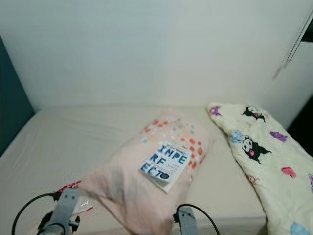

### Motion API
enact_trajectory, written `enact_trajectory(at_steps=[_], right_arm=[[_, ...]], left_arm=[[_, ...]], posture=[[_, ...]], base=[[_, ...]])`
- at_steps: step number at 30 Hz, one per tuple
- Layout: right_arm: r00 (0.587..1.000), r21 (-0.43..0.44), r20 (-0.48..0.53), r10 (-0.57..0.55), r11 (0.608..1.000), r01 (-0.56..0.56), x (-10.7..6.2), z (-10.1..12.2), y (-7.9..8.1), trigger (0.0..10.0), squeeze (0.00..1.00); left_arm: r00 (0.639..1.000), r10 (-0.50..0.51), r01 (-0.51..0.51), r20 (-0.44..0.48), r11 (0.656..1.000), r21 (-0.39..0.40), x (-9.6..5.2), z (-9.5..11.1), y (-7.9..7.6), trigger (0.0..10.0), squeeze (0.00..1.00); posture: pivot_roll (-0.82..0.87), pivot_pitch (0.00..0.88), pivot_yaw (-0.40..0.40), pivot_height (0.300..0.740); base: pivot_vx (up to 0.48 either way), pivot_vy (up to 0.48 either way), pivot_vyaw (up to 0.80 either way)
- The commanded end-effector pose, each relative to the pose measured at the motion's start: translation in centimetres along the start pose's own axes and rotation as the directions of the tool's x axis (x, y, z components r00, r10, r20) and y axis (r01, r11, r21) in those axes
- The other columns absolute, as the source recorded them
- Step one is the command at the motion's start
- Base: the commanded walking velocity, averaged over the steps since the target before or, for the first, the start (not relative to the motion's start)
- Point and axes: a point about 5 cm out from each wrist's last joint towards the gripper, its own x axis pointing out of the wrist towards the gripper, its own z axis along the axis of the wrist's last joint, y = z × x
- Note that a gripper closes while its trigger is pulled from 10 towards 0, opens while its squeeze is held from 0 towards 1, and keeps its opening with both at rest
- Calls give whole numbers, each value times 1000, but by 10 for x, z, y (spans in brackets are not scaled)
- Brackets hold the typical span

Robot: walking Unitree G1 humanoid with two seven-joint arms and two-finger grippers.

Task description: Clean up the room

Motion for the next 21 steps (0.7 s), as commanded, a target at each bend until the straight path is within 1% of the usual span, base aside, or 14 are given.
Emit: enact_trajectory(at_steps=[1,2,3,5,10,15,18,21], right_arm=[[1000,27,28,-1,1000,0,0,7,-2,10000,0],[1000,30,31,0,1000,-1,0,8,-1,10000,0],[1000,14,27,2,1000,-2,0,8,-1,10000,0],[1000,6,23,11,1000,-12,0,8,1,10000,0],[1000,-1,22,8,1000,-8,0,8,1,10000,0],[1000,-3,19,-4,1000,4,0,6,-2,10000,0],[999,7,38,-3,1000,3,0,7,-2,10000,0],[999,16,44,7,1000,-7,0,9,-1,10000,0]], left_arm=[[1000,13,-13,-2,999,43,1,1,3,10000,0],[1000,15,-15,0,999,51,1,2,3,10000,0],[1000,15,-15,3,998,60,1,2,3,10000,0],[1000,16,-16,8,997,75,2,3,3,10000,0],[1000,17,-18,7,997,78,2,3,3,10000,0],[1000,22,-21,-20,996,92,0,-3,4,10000,0],[999,30,-26,-36,994,106,-1,-7,5,10000,0],[998,44,-38,-46,992,123,-1,-10,6,10000,0]], posture=[[-1,0,-72,723],[-2,0,-69,723],[-2,0,-69,723],[-2,0,-69,723],[-1,0,-70,723],[2,0,-73,723],[1,0,-74,723],[-2,0,-74,723]], base=[[0,0,0],[0,0,0],[0,0,0],[0,0,-644],[0,0,-613],[0,0,-589],[0,0,-500],[0,0,0]])
